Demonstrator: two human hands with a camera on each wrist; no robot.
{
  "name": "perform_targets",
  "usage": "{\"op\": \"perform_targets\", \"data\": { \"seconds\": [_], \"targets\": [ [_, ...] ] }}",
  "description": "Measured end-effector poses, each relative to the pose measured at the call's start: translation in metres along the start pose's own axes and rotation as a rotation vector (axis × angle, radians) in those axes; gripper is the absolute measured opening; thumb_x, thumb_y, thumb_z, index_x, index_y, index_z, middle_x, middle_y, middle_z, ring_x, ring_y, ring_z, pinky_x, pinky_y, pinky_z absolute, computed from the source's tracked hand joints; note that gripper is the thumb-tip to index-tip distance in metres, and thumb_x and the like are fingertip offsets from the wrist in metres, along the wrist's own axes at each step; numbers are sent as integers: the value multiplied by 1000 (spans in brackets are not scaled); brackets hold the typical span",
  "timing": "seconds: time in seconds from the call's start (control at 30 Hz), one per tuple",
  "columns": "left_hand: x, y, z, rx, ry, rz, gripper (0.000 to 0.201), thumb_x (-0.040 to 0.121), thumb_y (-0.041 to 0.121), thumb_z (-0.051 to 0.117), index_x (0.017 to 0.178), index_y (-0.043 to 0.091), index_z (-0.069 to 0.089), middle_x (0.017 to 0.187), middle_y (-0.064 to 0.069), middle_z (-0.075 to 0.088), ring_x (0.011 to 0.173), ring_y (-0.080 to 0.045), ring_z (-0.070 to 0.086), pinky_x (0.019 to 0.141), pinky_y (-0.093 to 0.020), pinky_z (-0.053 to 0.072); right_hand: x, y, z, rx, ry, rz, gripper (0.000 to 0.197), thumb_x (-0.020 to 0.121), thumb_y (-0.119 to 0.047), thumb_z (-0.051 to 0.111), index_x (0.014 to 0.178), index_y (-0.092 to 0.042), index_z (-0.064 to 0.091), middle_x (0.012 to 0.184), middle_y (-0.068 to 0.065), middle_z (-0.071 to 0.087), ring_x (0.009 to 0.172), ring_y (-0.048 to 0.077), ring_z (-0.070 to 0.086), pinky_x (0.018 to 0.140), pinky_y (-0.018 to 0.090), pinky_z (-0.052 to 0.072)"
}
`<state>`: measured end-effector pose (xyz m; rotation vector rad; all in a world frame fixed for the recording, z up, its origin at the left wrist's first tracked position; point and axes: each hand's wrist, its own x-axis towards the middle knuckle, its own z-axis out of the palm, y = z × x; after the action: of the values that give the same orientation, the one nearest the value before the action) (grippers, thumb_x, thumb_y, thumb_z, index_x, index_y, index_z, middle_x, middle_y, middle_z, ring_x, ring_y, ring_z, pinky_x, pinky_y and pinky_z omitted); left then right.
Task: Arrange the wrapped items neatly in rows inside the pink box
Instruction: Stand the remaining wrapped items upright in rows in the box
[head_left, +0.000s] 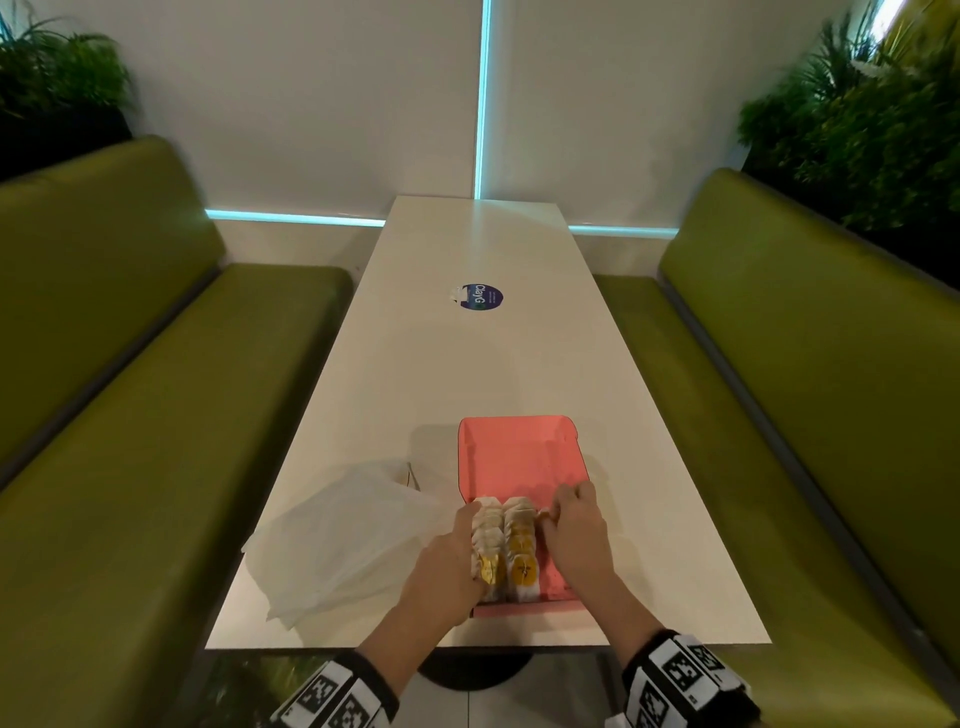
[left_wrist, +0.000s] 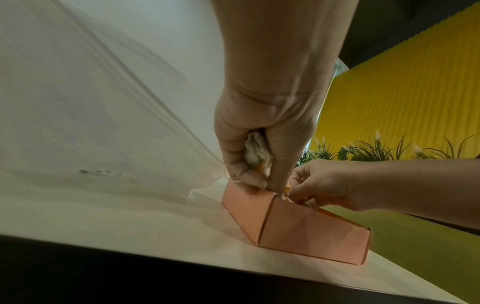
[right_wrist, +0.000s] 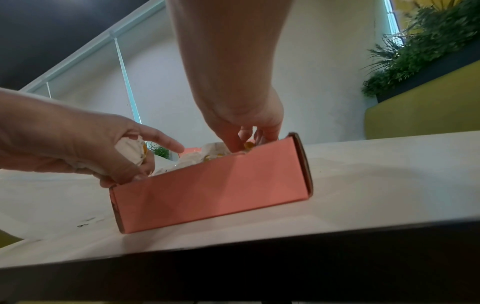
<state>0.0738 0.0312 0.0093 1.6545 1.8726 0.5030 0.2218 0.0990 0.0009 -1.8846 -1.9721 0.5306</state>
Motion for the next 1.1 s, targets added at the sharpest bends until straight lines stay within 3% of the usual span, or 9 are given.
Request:
{"op": "perform_targets", "data": {
  "seconds": [0.1,0.17,0.3,0.47,0.6,0.77,0.9,1.1],
  "targets": [
    [0,-1,1,-10,-11,-41,52,92,40,53,137,27,30,122,4,58,106,-12,59,94,-23,47,0,0,-1,41,-3,-40,12,90,-11,55,100,-6,60,117,9,45,79,13,47,80,25,47],
    [-1,0,-1,-16,-15,-45,53,92,40,54,137,26,31,121,3,58,106,-12,59,95,-24,48,-1,-1,-4,74,31,-75,16,91,-11,54,103,-6,64,117,7,46,84,10,46,84,21,43],
    [-3,5,-6,-9,-18,-26,58,91,39,55,138,25,25,119,1,59,102,-14,61,90,-25,51,-7,1,-10,91,68,-55,14,91,-12,55,102,-7,63,112,6,50,87,12,49,81,21,43],
    [-6,7,-7,-31,-8,-26,58,91,32,56,139,24,24,121,-1,59,105,-16,59,90,-26,49,-20,3,-10,99,-221,87,5,88,-16,53,86,-15,57,82,-3,54,82,15,53,77,26,46],
    [-7,8,-8,-32,-3,-23,56,91,31,56,138,22,26,121,-2,59,106,-16,59,90,-24,47,-26,-2,-3,234,-320,183,17,86,-18,57,99,-13,64,93,2,65,84,15,60,80,29,53],
    [-3,6,-6,7,-25,-43,56,93,32,54,139,23,25,122,-1,57,105,-13,58,91,-22,46,-31,-16,-1,305,-274,163,28,94,-21,46,118,-14,57,107,4,63,88,14,56,83,27,47],
    [-3,2,-4,-17,-43,-26,63,89,32,61,139,25,24,119,1,57,97,-8,55,85,-17,45,-32,-20,-6,339,-255,146,30,95,-24,47,121,-12,56,115,6,63,86,11,50,87,27,46],
    [0,0,-2,-2,-31,-12,64,89,30,62,139,26,24,122,2,56,106,-12,57,94,-21,46,-31,-21,-6,400,-280,160,31,94,-21,48,123,-12,55,103,2,58,86,11,53,84,27,48]
  ]
}}
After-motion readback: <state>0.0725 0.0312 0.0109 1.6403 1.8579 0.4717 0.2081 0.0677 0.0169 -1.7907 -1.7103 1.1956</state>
